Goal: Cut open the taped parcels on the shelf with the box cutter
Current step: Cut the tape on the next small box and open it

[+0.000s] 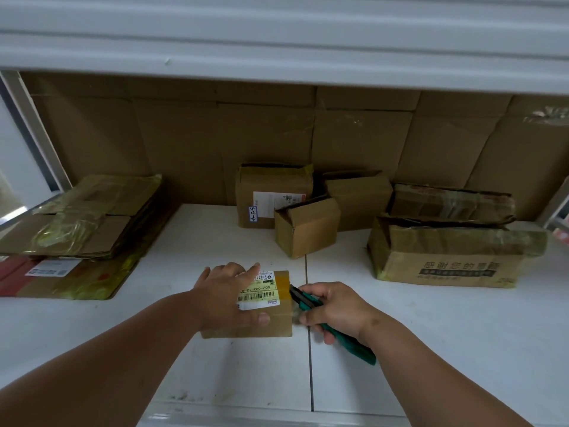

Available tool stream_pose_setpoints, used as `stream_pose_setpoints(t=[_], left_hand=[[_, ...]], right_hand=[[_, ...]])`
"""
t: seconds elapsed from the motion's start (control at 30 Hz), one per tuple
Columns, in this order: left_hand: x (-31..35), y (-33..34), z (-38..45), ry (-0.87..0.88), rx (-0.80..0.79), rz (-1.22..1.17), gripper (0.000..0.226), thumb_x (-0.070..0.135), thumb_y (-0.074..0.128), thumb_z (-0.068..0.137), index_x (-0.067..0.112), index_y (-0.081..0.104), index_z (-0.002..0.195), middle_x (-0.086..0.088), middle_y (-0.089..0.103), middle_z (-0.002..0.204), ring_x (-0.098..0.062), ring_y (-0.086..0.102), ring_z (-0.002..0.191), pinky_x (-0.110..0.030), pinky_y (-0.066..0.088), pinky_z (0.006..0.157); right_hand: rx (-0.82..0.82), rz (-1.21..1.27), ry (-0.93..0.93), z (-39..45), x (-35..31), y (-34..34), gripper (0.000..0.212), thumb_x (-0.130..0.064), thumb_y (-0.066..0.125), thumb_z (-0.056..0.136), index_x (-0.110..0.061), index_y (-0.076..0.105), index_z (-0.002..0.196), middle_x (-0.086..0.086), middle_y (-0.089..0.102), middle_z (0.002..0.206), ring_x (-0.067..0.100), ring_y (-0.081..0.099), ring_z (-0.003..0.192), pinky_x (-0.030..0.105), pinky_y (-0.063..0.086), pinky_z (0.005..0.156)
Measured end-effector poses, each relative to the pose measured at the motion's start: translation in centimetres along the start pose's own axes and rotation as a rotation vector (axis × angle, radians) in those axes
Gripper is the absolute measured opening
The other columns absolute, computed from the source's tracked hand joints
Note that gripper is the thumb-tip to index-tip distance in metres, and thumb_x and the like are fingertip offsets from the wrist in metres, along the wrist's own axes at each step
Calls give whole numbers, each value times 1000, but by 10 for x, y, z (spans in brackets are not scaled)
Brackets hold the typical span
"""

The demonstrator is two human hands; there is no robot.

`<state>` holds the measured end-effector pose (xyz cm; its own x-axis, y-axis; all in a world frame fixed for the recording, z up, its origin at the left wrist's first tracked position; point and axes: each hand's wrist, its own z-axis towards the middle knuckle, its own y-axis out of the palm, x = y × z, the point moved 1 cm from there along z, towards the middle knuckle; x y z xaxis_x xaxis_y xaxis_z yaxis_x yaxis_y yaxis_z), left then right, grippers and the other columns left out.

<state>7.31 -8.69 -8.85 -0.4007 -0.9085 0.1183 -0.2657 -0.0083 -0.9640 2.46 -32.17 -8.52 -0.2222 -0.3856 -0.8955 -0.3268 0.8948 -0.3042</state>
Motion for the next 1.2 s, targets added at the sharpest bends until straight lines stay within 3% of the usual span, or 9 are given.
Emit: stream_pose_setpoints(t=[0.43,0.53,0.63,0.7,0.83,1.03,1.13,1.2], left_hand=[[6,-5,-6,-40,-2,-89,103,80,50,77,35,2,156,3,24,154,-22,22,138,-48,16,118],[6,-4,-7,-79,12,-105,105,81,50,76,33,2,156,3,24,155,-22,22,140,-49,15,119],[9,-3,-8,-132,18,-97,106,83,50,74,33,2,155,2,23,156,-23,23,142,-51,12,119],[11,-4,-8,-162,20,-103,108,82,51,74,32,3,155,2,24,156,-25,24,141,-51,15,117],[16,-9,-13,-217,5,-117,111,80,56,74,28,1,156,-1,27,153,-26,27,138,-43,30,113],[7,-16,-39,-285,-54,-388,99,61,61,85,27,2,157,2,22,158,-22,32,138,-33,38,106],[1,-19,-52,-293,-9,-557,82,40,59,95,32,4,156,1,31,156,-21,42,132,-32,40,106],[-1,-18,-57,-272,17,-614,80,28,60,96,33,7,156,2,45,146,-17,49,125,-31,44,101]], right_hand=[[-101,-120,27,-21,4,-7,35,-6,75,80,-22,69,110,12,66,77,20,56,59,25,50,50],[-29,-75,70,-25,9,-16,30,-4,69,79,-20,66,105,12,68,75,19,59,56,26,48,50],[171,13,75,-24,11,-23,25,-13,68,80,-23,61,102,5,65,62,17,57,48,25,47,50],[203,29,49,-20,4,-15,32,-20,76,77,-25,59,103,5,69,70,14,59,48,23,49,50],[107,-36,-7,-8,-11,21,39,-28,81,75,-27,55,104,4,68,98,9,62,48,19,49,48],[217,-53,-57,2,-19,35,43,-27,74,84,-25,46,116,2,59,107,7,62,45,16,46,44],[153,-25,-58,5,-23,47,56,-25,76,84,-23,41,127,7,58,118,13,65,55,20,47,46],[112,-25,-40,7,-26,53,52,-19,73,86,-20,42,127,10,61,114,13,63,60,20,47,46]])
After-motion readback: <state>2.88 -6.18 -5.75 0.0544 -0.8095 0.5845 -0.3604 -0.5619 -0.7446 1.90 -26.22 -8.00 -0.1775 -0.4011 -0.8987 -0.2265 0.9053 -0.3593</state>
